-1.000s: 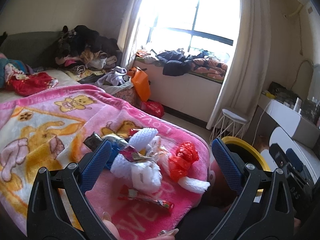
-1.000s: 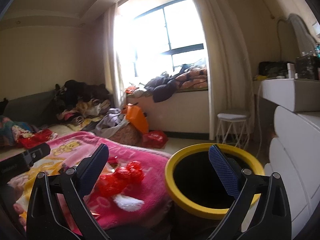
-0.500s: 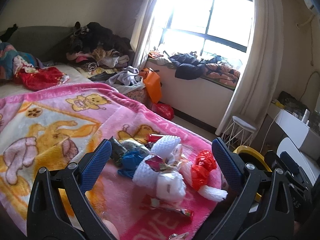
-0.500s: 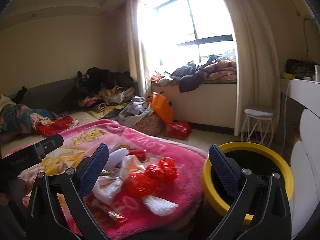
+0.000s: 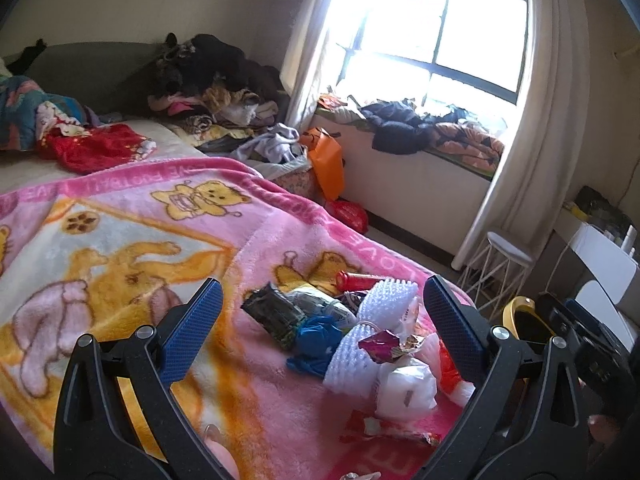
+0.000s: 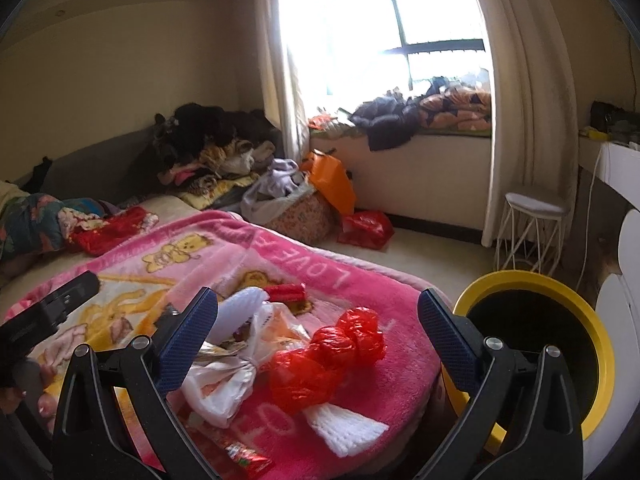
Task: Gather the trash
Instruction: 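Lower the right tool onto the red plastic bag and close it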
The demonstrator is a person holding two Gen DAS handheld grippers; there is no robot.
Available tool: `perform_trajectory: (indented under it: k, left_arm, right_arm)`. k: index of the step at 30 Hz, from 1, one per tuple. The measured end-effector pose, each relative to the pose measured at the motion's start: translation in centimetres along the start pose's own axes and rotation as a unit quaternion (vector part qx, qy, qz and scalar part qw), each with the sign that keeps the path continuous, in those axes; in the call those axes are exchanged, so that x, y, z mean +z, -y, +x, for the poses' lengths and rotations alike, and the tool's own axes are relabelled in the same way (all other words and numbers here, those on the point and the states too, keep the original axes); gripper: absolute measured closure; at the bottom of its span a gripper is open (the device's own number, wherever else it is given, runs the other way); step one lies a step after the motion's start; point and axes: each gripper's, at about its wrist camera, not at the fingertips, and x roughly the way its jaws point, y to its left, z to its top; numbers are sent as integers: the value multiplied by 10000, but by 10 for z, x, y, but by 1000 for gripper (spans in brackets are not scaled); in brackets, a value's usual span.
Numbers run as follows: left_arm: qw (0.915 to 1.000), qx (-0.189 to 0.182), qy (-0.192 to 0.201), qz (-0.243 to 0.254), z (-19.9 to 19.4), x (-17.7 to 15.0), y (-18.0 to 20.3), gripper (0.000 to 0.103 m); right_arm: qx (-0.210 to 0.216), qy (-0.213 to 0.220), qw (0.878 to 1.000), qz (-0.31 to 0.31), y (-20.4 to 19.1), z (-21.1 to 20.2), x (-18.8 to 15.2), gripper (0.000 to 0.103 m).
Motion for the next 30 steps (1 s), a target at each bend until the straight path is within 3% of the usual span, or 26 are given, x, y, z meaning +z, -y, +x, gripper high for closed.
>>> perform_trajectory:
  k: [9, 13, 14, 16, 19, 26, 30]
  left_arm:
    - [9969, -427, -607, 258, 36, -6, 23, 11]
    - [9948, -519, -846, 234, 47, -17, 27, 22]
    - [9941, -531, -917, 239, 50, -20, 28, 26]
    - [9933, -537, -994, 263, 54, -23, 29, 32]
    - [9917, -535, -1127, 319, 58, -28, 29, 38]
    - [9890, -504, -1359, 289, 69, -33, 26, 52]
    - [9874, -474, -1466, 350, 75, -33, 29, 60]
  right_arm:
    - [-339, -1007, 9931, 490, 22, 60, -1, 6]
    - [-287, -1621, 9838, 706, 26, 90, -11, 7]
    - [-279, -1692, 9822, 760, 28, 95, -16, 9]
    - [-223, -1821, 9794, 841, 27, 104, -23, 26]
    - [-91, -2161, 9714, 979, 29, 119, -35, 37]
    - [278, -2557, 9579, 1271, 32, 129, -45, 51]
    - [460, -2737, 9512, 1349, 31, 133, -50, 65]
